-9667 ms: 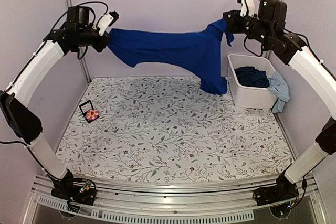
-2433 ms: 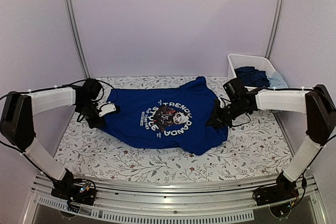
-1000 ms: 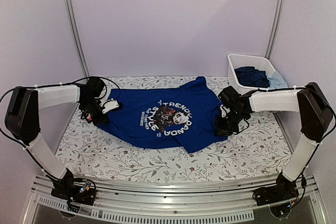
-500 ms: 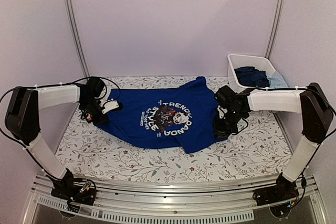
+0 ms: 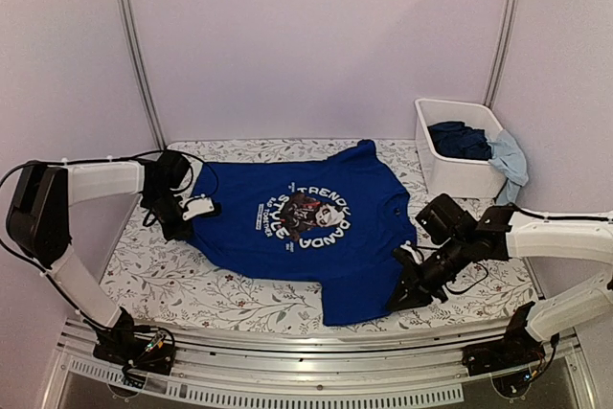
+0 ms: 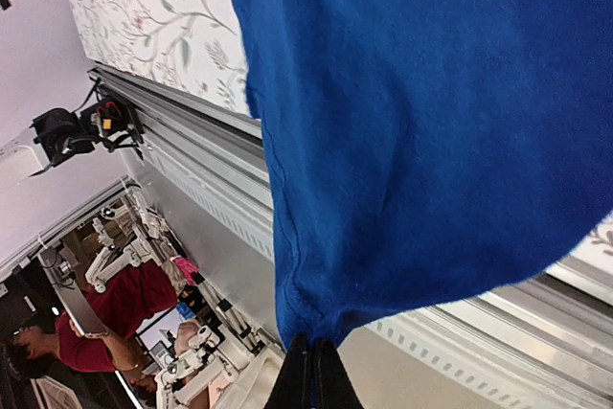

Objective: Pin the brooch onto the clothing

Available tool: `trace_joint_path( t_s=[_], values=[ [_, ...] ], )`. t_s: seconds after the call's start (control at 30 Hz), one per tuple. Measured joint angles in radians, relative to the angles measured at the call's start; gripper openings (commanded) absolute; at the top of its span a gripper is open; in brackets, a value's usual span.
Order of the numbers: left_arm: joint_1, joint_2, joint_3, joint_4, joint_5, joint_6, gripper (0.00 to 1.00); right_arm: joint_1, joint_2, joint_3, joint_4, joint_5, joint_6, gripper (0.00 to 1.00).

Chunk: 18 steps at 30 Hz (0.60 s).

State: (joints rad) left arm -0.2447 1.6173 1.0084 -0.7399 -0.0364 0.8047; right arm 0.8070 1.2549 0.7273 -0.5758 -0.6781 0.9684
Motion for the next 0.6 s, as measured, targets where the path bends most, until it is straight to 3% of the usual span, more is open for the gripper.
trace_joint_path(
  t_s=[0.37, 0.47, 0.53, 0.6],
  values=[
    [0.0, -0.073, -0.105, -0.091, -0.001, 0.076, 0.03, 0.057, 0.068, -0.062, 0.014, -0.063, 0.073, 0.02],
    [0.0, -0.073, -0.106, -0.097, 0.0, 0.084, 0.19, 0.057, 0.061, -0.088, 0.014, -0.07, 0.072, 0.3],
    [0.0, -0.072, -0.106, -0.105, 0.0, 0.087, 0.38, 0.057, 0.063, -0.091, 0.005, -0.07, 0.074, 0.37],
    [0.001, -0.072, -0.105, -0.126, -0.001, 0.098, 0.51, 0.057, 0.071, -0.065, -0.045, -0.039, 0.054, 0.41]
  ],
)
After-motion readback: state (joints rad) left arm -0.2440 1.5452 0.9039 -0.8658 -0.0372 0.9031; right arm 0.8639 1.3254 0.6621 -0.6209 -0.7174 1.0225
